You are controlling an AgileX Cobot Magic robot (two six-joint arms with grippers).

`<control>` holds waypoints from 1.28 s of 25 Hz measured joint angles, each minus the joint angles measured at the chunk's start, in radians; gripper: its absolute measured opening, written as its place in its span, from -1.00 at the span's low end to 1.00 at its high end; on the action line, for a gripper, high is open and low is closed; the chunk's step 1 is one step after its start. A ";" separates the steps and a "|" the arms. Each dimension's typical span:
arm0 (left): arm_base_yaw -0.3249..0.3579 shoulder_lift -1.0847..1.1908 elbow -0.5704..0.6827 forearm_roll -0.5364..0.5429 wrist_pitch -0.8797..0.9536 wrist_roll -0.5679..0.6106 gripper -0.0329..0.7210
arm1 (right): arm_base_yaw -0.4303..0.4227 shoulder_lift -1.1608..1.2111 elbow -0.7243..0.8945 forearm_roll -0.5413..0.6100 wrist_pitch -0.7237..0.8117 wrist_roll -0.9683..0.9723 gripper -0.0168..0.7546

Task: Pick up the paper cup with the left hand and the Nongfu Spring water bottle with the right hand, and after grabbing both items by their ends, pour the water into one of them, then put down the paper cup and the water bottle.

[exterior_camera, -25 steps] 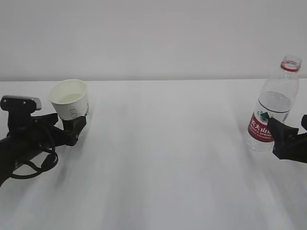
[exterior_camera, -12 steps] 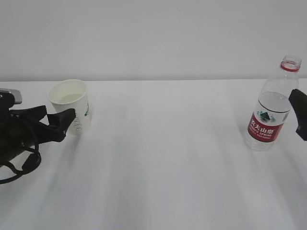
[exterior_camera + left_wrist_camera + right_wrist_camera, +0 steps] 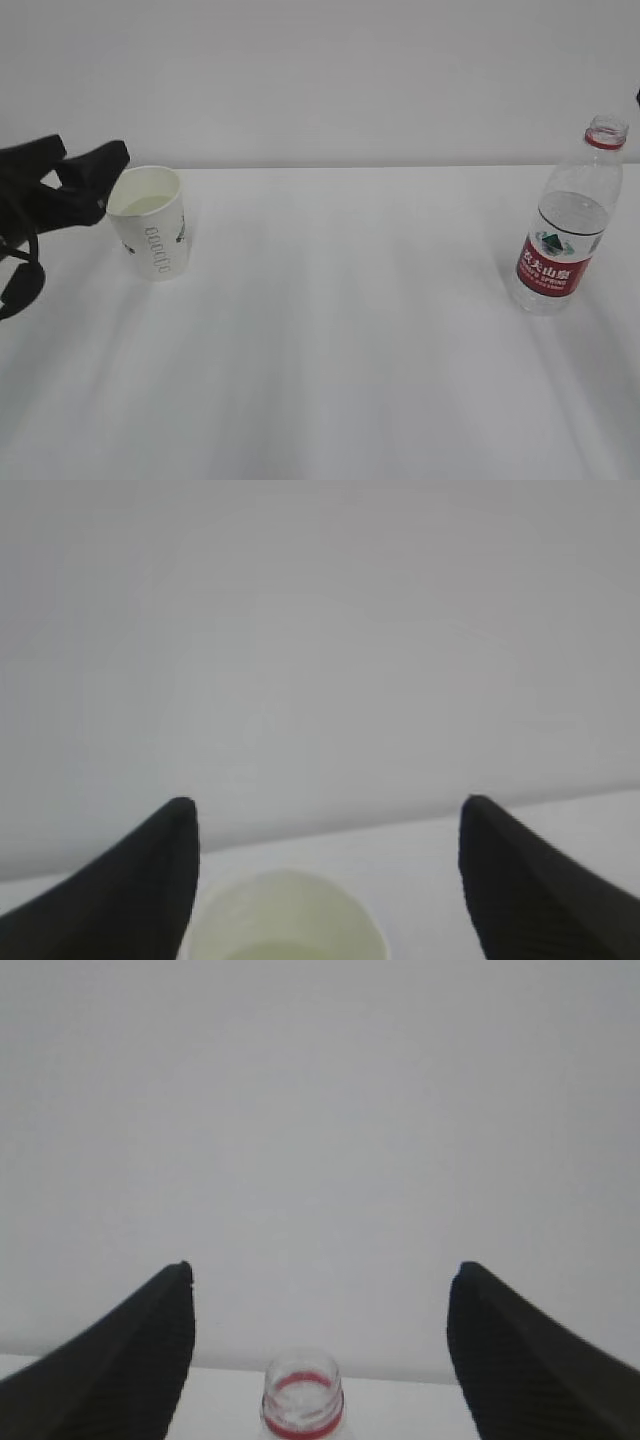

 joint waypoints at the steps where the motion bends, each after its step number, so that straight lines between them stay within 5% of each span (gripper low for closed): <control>1: 0.000 -0.030 0.000 0.000 0.000 0.000 0.64 | 0.000 -0.014 -0.023 0.000 0.030 0.000 0.58; 13: 0.000 -0.316 0.004 0.006 0.063 -0.021 0.45 | 0.000 -0.163 -0.275 0.000 0.397 -0.002 0.58; 32: 0.000 -0.949 -0.064 0.010 1.207 -0.075 0.43 | 0.000 -0.470 -0.378 0.000 0.845 -0.004 0.58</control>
